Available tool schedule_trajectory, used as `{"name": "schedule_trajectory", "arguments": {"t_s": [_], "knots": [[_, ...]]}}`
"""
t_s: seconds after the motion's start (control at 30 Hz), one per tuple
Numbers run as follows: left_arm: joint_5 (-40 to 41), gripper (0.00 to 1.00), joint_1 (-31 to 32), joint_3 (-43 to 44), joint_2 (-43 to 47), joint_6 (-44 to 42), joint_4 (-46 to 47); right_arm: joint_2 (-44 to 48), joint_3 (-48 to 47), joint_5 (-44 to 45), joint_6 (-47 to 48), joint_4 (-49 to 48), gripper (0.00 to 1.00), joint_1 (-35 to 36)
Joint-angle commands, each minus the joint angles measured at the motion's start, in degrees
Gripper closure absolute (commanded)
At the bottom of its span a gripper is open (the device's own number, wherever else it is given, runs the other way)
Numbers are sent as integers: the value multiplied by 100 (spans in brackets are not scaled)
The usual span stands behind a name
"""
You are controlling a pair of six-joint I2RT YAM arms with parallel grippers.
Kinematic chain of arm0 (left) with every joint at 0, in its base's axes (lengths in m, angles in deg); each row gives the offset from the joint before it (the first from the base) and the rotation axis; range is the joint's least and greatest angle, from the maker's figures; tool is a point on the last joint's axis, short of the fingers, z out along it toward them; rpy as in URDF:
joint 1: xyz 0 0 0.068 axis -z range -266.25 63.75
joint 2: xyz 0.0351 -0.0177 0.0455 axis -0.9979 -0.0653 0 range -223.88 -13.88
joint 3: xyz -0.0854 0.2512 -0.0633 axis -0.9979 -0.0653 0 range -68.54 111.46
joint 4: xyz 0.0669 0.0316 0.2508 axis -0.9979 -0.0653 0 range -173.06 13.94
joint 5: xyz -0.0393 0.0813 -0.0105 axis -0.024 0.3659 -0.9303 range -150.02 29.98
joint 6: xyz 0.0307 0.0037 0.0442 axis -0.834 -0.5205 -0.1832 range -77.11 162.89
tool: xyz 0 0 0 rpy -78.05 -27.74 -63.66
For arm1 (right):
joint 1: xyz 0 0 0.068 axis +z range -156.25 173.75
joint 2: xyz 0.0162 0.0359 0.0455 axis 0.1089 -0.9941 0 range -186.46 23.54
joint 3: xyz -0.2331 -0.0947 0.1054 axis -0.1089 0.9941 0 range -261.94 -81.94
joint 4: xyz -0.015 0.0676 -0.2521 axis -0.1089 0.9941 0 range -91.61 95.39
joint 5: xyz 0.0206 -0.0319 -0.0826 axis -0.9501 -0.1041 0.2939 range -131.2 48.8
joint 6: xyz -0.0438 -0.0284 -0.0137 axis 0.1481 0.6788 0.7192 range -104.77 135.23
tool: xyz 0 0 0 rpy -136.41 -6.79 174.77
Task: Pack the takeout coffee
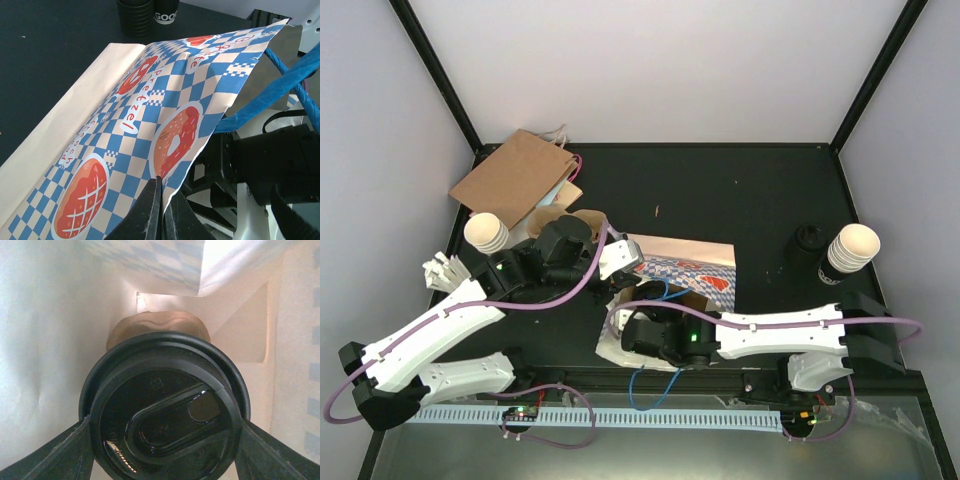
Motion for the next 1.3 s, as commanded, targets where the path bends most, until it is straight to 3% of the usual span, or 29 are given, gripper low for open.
{"name": "schedule_trajectory", "arguments": {"t_s": [0.0, 0.63, 1.27], "knots": [[-83, 98, 33, 235, 9, -69, -239, 336, 175, -65, 107, -249, 37, -100], [-367, 99, 39, 355, -39, 26, -245, 271, 510, -462, 404, -881, 38, -383], [-435, 98, 39, 457, -100, 70, -323, -168, 318, -1174, 142, -45, 38, -667]]}}
